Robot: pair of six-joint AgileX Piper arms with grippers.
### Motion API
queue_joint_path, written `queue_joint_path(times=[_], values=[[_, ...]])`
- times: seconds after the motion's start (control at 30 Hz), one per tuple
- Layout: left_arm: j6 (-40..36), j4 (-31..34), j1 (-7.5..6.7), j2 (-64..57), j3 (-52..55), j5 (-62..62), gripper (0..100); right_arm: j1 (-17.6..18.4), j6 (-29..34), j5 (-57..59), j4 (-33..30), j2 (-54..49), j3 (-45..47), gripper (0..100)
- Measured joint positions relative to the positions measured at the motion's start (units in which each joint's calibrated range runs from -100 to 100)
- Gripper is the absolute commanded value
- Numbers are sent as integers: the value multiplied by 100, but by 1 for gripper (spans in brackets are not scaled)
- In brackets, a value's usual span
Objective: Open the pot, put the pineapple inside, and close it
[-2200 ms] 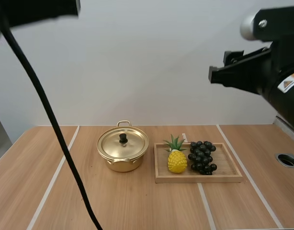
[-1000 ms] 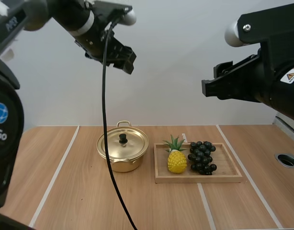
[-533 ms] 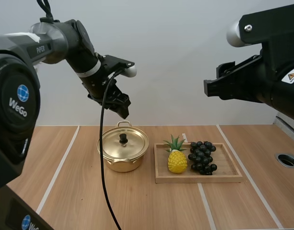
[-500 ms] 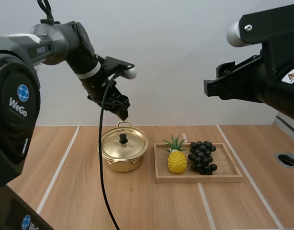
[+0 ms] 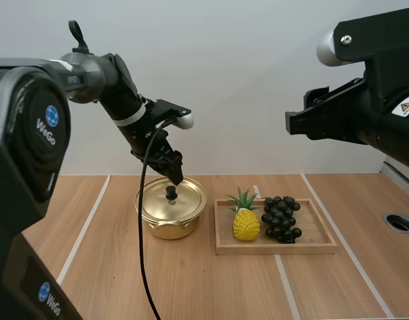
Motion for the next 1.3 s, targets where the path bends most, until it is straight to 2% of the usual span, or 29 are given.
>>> queue_joint_path(times=[0.43,0.93,1.3], values=[[62,-28,0,727,0,0,100,-96,0,163,88,0,0,100],[315,-6,0,818,0,-54,100,-244,0,214,227,0,0,100],[332,-47,0,1011,0,-557,100,-279,-69,292,240,0,0,100]])
